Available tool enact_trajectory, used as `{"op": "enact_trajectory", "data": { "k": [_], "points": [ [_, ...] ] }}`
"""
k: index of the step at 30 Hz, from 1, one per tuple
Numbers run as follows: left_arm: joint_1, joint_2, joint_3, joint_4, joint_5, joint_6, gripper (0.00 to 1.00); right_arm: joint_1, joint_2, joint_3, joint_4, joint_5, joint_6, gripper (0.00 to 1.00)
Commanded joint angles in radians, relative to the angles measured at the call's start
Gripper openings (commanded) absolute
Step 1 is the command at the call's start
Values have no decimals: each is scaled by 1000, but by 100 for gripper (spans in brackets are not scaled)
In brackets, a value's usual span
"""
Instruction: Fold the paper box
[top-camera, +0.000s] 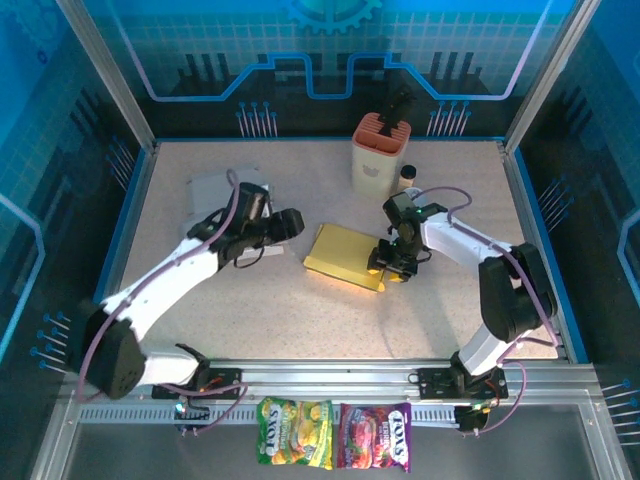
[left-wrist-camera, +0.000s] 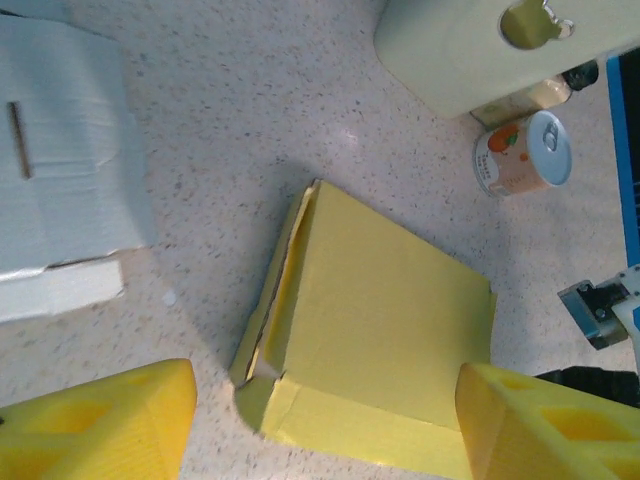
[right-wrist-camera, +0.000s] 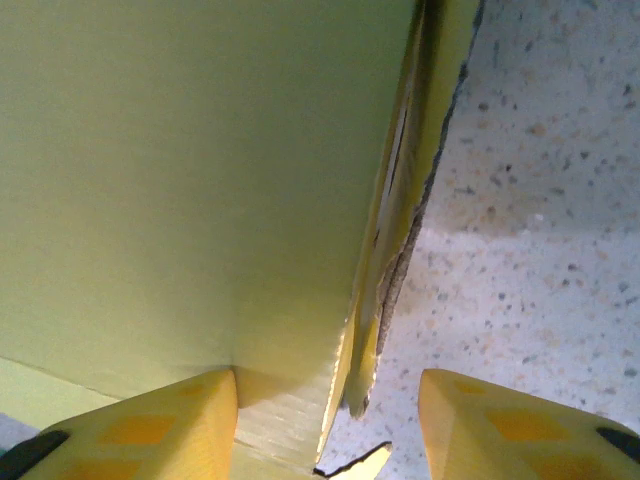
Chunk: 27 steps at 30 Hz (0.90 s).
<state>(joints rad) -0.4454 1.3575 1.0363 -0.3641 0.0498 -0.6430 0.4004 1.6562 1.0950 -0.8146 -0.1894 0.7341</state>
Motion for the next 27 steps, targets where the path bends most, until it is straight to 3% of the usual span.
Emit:
{"op": "enact_trajectory", "data": {
  "k": [1,11,16,20,27],
  "points": [
    [27,133,92,-63,157,96,67,0,43,34,-15,36,-80,49],
    [42,423,167,39,287,172,55,-12,58,22,52,27,-134,36],
    [39,459,120,104,311,157,51,-14,82,32,51,16,-152,32],
    [33,477,94,156,326,136,40,-18,95,34,52,10,-163,31],
    [-9,501,87,126,282,166,37,-23,112,48,54,-3,-187,29]
  ]
}}
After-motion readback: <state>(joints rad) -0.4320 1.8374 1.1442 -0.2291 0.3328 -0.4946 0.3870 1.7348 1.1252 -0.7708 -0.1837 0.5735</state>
